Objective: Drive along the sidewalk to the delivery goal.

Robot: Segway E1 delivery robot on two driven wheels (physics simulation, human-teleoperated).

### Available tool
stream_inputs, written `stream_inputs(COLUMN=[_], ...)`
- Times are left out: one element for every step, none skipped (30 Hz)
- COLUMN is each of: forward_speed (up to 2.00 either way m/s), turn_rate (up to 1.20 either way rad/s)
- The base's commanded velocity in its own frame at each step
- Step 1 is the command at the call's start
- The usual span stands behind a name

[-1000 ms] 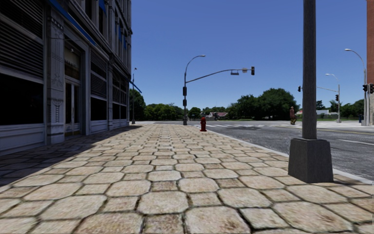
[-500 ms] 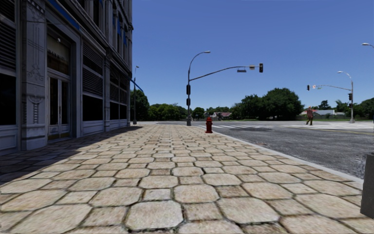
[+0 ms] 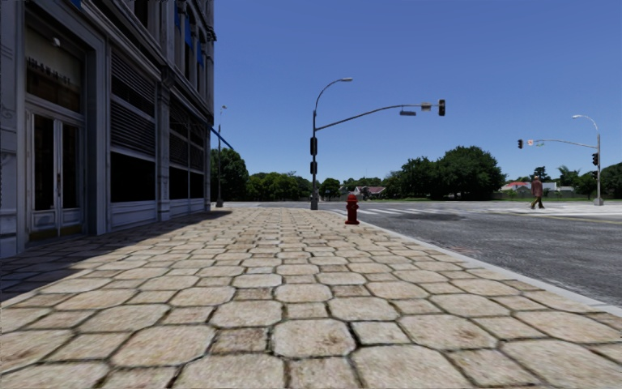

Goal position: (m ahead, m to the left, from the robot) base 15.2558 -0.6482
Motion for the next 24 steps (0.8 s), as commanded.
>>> stream_inputs(forward_speed=[2.00,2.00,2.00,2.00,2.00,2.00,2.00,2.00,2.00,2.00,2.00,2.00,2.00,2.00,2.00,2.00,2.00,2.00,2.00,2.00,2.00,2.00,2.00,2.00], turn_rate=[0.00,0.00,0.00,0.00,0.00,0.00,0.00,0.00,0.00,0.00,0.00,0.00,0.00,0.00,0.00,0.00,0.00,0.00,0.00,0.00,0.00,0.00,0.00,0.00])
